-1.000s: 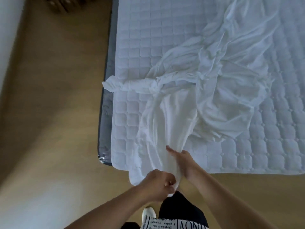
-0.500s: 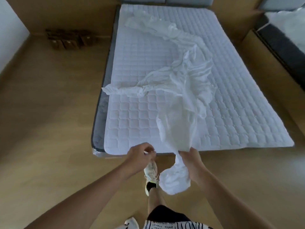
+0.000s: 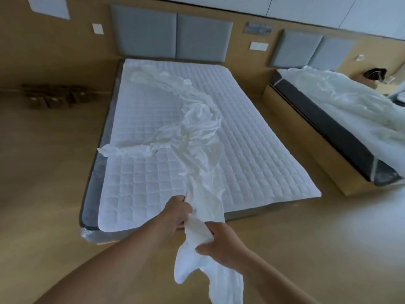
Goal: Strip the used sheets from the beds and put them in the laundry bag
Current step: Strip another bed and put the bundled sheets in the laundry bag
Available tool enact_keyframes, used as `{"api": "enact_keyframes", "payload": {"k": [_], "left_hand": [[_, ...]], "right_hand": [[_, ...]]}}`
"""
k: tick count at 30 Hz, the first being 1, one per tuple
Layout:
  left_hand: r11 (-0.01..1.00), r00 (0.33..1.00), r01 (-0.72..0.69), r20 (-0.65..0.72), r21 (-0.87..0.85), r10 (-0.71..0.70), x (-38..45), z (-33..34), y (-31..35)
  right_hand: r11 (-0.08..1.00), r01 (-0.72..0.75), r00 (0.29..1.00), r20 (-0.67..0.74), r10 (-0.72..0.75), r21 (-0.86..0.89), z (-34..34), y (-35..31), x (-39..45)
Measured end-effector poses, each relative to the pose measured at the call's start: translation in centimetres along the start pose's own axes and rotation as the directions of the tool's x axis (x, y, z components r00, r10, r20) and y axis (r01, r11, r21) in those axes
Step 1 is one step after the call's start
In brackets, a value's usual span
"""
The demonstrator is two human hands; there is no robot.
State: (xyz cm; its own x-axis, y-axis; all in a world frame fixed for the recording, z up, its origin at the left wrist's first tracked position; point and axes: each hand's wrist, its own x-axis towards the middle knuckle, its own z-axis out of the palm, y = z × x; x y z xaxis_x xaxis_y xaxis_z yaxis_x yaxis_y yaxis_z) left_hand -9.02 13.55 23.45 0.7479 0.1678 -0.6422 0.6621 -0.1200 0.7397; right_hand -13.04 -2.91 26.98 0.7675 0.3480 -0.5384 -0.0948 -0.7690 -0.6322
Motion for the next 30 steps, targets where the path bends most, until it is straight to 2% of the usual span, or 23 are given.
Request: {"api": "enact_keyframes", "payload": {"k": [2,4,9,12,15,19,21,22,24,26,28,29,30], "left_hand": [[0.994,0.999,-0.033,-0.035,0.104,0.037,0.1,0.5,1.0],[0.977,0.999,-0.042,-0.014,0.21,0.046,-0.2,1.4,2.0],[0.897,0.989,-0.043,0.145,0.44,-0.023,-0.9,6.6,4.1],[0.858,0.962,-0.047,0.254,0.511,-0.098,-0.6,10.0,5.3],[0.878,0.952,-0.045,0.285,0.476,-0.106,-0.1,11.9,6.8],[0.939,0.965,-0.035,0.257,0.343,-0.058,1.0,12.5,8.3],[0.973,0.968,0.008,0.242,0.231,-0.066,2.4,12.4,9.0],[0.988,0.972,0.034,0.225,0.149,-0.067,3.3,12.3,9.5],[0.993,0.981,0.097,0.173,-0.068,-0.084,5.7,12.0,11.0],[0.956,0.987,0.138,0.112,-0.258,-0.112,9.0,11.4,12.6],[0.963,0.99,0.131,0.079,-0.236,-0.115,12.7,10.5,14.3],[0.975,0.99,0.126,0.08,-0.181,-0.113,14.4,10.1,15.2],[0.984,0.99,0.121,0.09,-0.13,-0.11,16.0,9.8,16.0]], "right_hand": [[0.999,0.028,0.997,-0.073,-0.031,-0.034,-2.5,1.7,0.7],[0.998,0.04,0.988,-0.147,-0.048,-0.055,-5.3,3.6,1.4],[1.0,0.007,0.948,-0.319,-0.004,0.006,-12.9,9.1,3.9],[0.998,0.014,0.937,-0.35,0.011,0.069,-15.7,11.9,6.2],[0.991,-0.042,0.959,-0.274,0.075,0.125,-16.4,13.8,9.2],[0.987,-0.142,0.985,-0.086,0.149,0.079,-15.7,15.0,13.1],[0.973,-0.133,0.991,0.009,0.134,0.187,-15.2,14.6,14.5],[0.934,-0.154,0.988,0.058,0.142,0.323,-15.1,14.3,15.1],[0.732,-0.239,0.969,0.202,0.141,0.638,-15.2,13.9,16.4],[0.522,-0.255,0.952,0.306,-0.012,0.814,-16.1,12.9,17.4],[0.378,-0.249,0.941,0.316,-0.125,0.892,-17.7,10.9,18.5],[0.336,-0.247,0.945,0.302,-0.122,0.909,-18.7,9.7,19.3],[0.341,-0.214,0.959,0.263,-0.102,0.915,-19.4,8.8,20.3]]}}
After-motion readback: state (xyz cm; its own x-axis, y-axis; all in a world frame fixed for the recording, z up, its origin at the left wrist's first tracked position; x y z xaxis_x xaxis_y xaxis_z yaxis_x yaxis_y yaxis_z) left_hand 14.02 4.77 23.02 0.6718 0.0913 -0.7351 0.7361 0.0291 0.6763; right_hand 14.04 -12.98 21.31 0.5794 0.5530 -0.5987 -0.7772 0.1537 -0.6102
